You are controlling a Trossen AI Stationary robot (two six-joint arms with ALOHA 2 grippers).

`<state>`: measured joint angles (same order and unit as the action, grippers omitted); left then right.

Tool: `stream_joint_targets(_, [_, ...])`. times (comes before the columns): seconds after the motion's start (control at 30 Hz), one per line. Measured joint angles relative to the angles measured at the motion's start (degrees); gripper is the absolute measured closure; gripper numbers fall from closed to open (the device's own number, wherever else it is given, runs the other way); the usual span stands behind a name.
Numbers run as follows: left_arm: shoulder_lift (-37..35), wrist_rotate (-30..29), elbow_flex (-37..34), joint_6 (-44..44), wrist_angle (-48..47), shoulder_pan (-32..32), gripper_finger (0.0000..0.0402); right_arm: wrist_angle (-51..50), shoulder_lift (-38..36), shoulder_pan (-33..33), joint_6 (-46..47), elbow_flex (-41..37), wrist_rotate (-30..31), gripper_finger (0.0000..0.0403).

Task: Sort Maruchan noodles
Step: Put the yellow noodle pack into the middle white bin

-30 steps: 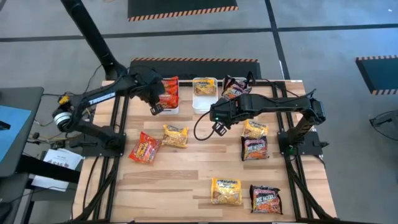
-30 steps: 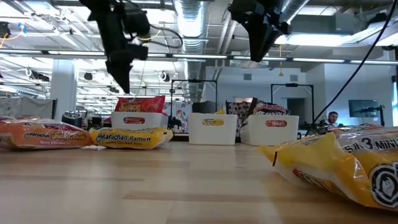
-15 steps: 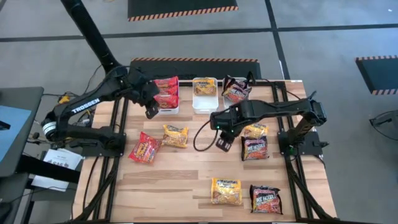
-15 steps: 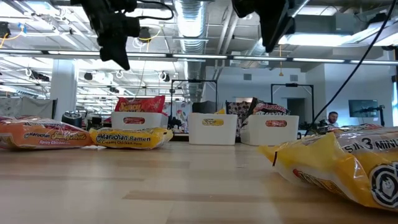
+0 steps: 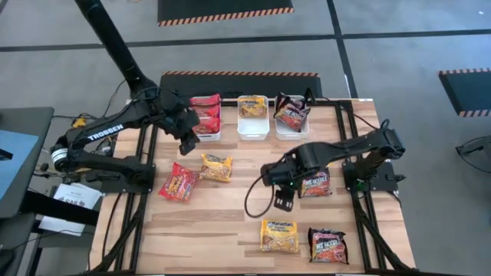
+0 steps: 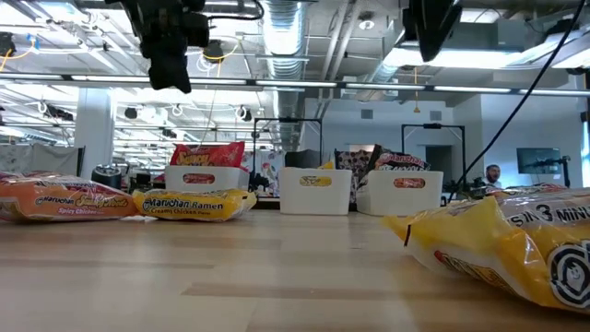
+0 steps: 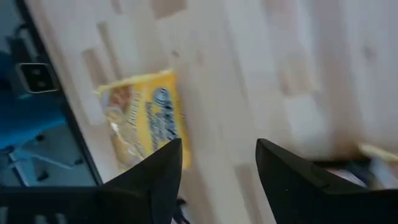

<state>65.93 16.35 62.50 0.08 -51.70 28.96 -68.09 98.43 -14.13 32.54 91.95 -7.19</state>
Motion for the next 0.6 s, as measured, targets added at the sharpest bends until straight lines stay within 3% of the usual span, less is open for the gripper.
stream_joint_targets(0.33, [0.00, 1.35, 0.00, -8.48, 0.15, -9.35, 0.0401, 14.84, 0.36, -4.82, -2.58, -11.95, -9.65, 0.0177])
stream_joint_targets(0.6, [0.02, 0.95, 0.00, -14.64, 0.20, -15.25, 0.0401, 22.27, 0.24, -8.90, -2.72, -16.77, -9.34, 0.0177])
